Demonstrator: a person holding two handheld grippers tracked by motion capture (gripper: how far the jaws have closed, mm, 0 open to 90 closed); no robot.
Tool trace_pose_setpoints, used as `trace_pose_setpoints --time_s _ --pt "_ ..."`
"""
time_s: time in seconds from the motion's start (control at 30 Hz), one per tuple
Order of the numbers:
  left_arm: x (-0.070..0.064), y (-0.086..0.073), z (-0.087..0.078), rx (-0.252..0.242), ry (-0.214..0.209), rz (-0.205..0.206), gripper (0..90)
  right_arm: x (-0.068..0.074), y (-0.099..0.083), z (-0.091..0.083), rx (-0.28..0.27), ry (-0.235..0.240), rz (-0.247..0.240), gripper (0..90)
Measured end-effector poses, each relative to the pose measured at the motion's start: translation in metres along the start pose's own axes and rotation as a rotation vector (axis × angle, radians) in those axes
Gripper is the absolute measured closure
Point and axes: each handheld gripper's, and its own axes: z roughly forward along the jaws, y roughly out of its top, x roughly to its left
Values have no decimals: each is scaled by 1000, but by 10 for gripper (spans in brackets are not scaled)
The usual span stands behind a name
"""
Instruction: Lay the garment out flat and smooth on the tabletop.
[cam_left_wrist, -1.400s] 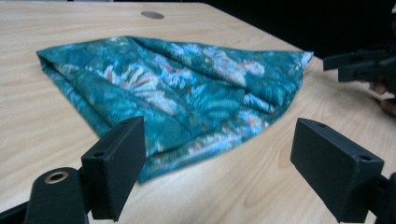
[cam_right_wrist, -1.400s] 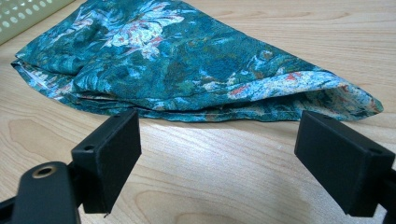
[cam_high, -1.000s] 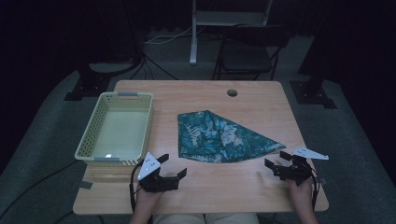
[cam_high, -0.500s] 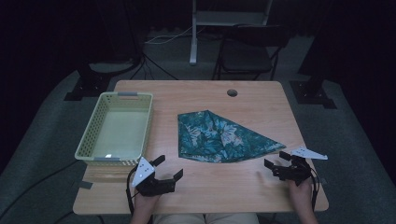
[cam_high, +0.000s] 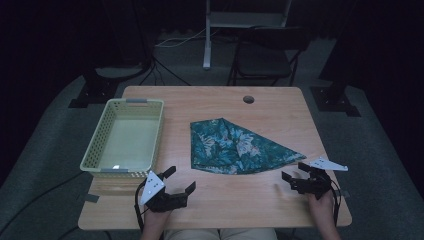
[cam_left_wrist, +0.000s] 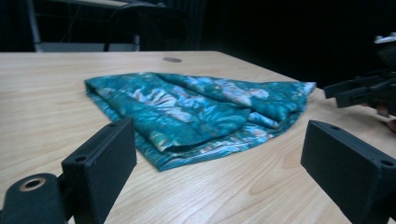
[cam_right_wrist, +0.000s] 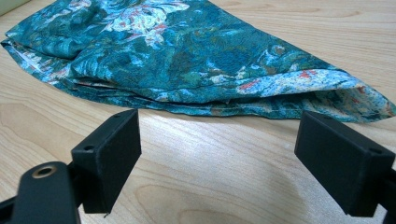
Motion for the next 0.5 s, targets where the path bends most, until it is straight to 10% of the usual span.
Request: trace_pose_setpoints --time_s 0.33,0.5 --pt "-1 0 0 2 -12 7 114 10 17 -1 -10 38 -30 141" --pt "-1 0 0 -6 -8 6 115 28 45 5 -38 202 -114 141"
